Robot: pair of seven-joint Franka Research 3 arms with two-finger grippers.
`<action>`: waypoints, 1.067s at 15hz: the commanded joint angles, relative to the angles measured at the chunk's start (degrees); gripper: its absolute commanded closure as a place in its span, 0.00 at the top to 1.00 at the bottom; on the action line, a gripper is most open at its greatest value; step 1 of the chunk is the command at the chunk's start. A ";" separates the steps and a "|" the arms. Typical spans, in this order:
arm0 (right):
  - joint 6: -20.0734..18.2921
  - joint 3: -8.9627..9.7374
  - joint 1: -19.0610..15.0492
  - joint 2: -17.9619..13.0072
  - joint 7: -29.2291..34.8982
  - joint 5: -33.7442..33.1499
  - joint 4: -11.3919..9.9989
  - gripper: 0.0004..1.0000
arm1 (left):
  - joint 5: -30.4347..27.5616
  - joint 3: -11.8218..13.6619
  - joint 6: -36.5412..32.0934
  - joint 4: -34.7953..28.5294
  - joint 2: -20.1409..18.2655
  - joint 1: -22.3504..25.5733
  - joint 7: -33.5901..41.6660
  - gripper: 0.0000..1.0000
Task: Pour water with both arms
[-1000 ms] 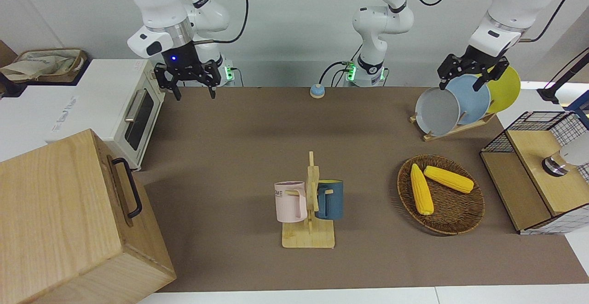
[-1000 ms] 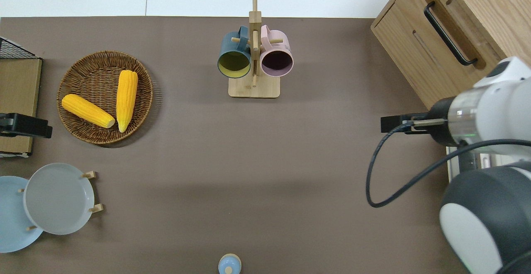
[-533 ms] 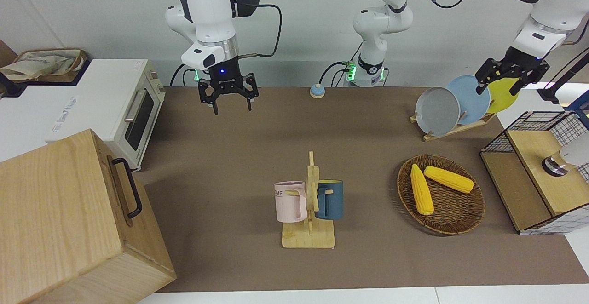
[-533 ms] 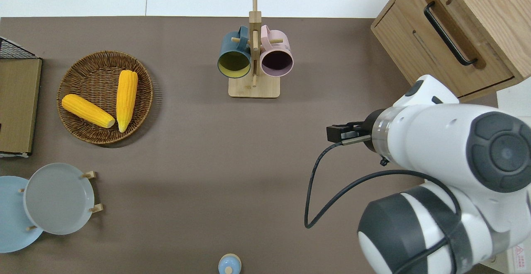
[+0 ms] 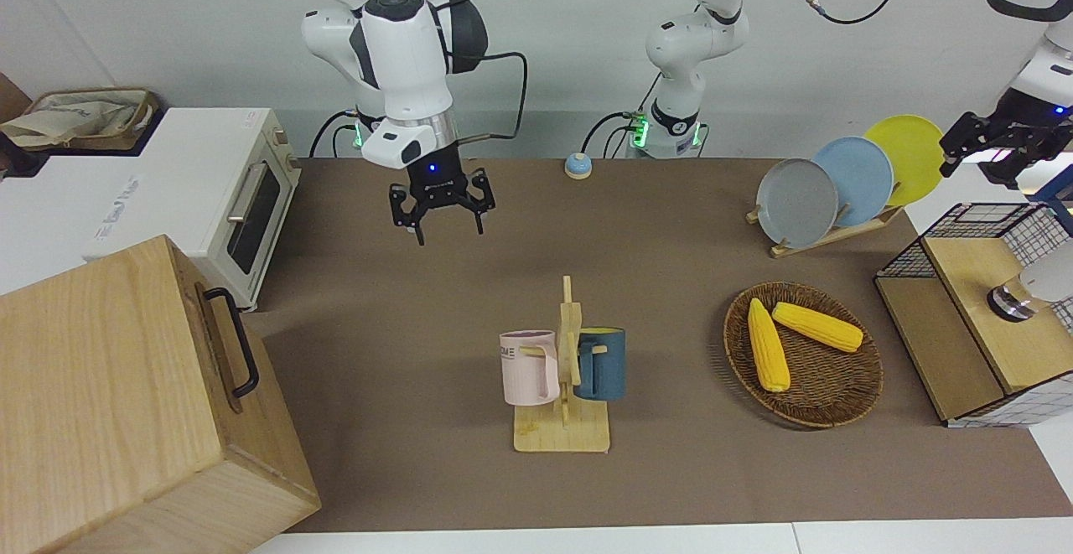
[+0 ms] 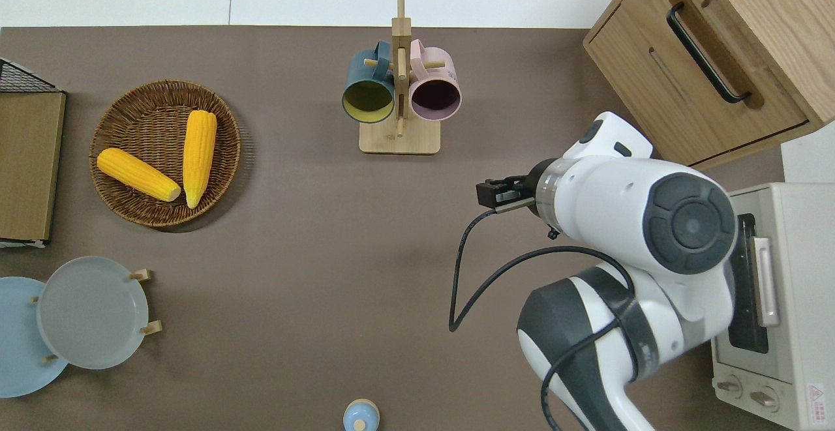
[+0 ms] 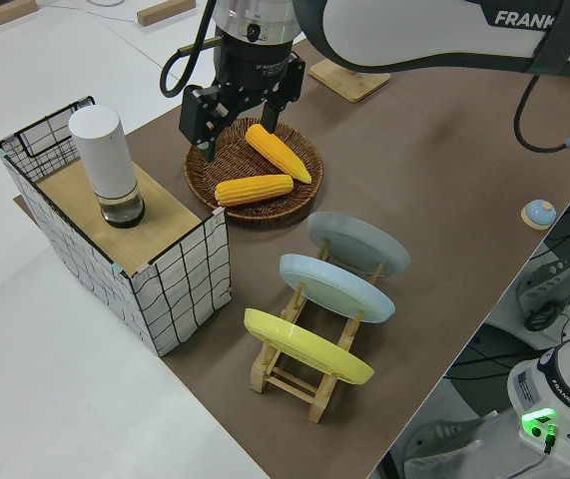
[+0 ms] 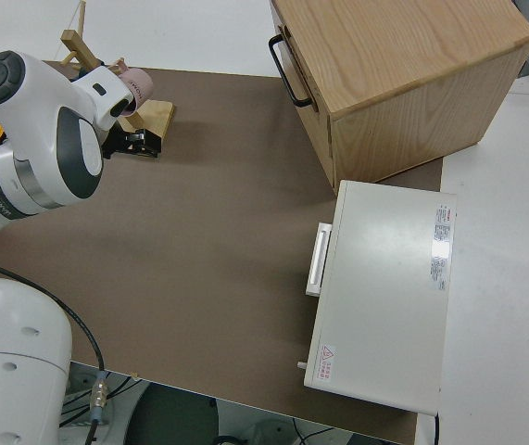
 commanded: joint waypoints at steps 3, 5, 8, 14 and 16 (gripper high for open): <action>7.55 0.81 0.69 8.87 2.83 -9.12 3.50 0.99 | -4.25 -0.65 5.89 1.48 3.07 4.73 5.83 1.00; 10.71 0.81 1.83 11.51 4.15 -12.37 5.00 0.99 | -6.97 -0.65 9.13 1.13 3.69 5.97 7.07 1.00; 15.11 0.72 2.01 13.28 4.51 -17.29 6.23 0.99 | -10.31 -0.74 14.32 0.60 4.92 7.90 8.65 1.00; 16.44 0.37 4.03 19.61 4.33 -22.40 16.26 0.99 | -21.82 -0.74 25.39 -0.71 7.91 8.61 9.79 1.00; 17.05 0.20 3.86 20.66 4.24 -23.28 17.22 0.98 | -24.20 -1.44 29.87 -2.20 8.61 8.35 11.28 1.00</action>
